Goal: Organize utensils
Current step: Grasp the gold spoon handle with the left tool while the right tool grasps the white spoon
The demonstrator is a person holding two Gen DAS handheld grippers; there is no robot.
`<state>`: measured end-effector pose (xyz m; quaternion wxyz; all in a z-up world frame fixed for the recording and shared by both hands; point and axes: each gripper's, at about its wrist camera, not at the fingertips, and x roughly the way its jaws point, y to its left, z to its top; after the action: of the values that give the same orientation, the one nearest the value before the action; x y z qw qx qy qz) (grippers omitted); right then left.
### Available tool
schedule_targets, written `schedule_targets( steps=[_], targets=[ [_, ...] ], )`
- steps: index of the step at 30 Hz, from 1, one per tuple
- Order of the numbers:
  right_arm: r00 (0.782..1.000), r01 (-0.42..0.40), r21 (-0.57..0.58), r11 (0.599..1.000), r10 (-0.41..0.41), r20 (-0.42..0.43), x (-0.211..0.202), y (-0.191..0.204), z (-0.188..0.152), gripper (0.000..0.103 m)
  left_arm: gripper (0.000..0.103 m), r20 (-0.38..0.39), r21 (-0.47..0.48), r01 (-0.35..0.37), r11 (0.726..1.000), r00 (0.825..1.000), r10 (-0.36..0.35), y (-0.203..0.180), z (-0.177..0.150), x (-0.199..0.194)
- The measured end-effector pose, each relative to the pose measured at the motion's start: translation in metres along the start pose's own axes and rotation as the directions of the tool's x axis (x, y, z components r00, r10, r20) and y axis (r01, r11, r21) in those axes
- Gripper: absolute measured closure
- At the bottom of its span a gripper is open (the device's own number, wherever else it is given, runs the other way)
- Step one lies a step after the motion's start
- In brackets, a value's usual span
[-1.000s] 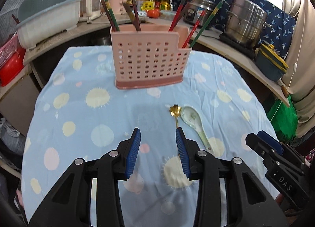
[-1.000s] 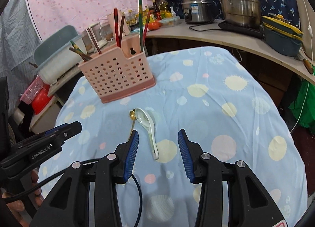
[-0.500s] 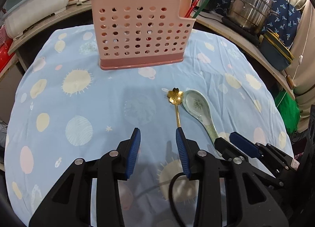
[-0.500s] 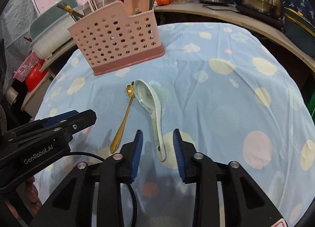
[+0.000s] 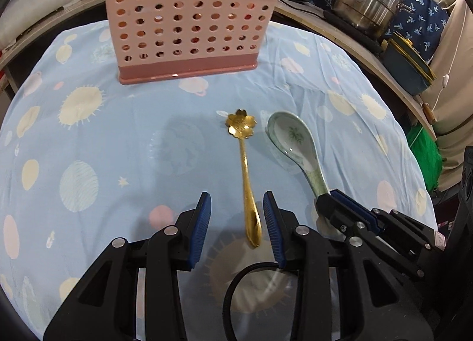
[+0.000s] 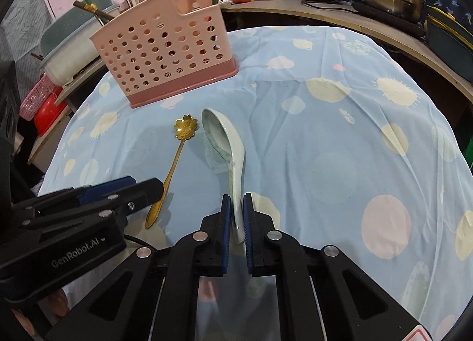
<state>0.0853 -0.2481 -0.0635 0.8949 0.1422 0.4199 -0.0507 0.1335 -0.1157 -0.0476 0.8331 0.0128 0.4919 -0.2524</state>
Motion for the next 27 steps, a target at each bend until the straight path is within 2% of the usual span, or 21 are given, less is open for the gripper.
schedule_targets(
  steps=[3,9,20,27],
  targets=[
    [1.000,-0.002,0.005,1.000,0.002,0.004,-0.002,-0.003,0.000,0.095,0.071,-0.012,-0.001,0.003,1.000,1.000,-0.003,-0.003,-0.004,0.004],
    [1.000,-0.007,0.020,1.000,0.007,0.012,-0.005,-0.006,-0.001,0.095,0.092,0.006,0.024,-0.044,0.999,0.999,0.044,-0.005,-0.007,0.007],
    [0.999,-0.022,0.023,0.999,0.021,0.043,-0.016,-0.004,0.005,0.096,0.093,0.019,0.004,-0.022,1.000,1.000,0.022,0.005,-0.007,-0.008],
    [0.996,-0.032,0.034,0.999,0.029,0.083,-0.030,-0.004,0.016,0.097,0.093,0.078,-0.028,-0.017,0.999,0.997,0.019,0.017,0.003,-0.036]
  ],
)
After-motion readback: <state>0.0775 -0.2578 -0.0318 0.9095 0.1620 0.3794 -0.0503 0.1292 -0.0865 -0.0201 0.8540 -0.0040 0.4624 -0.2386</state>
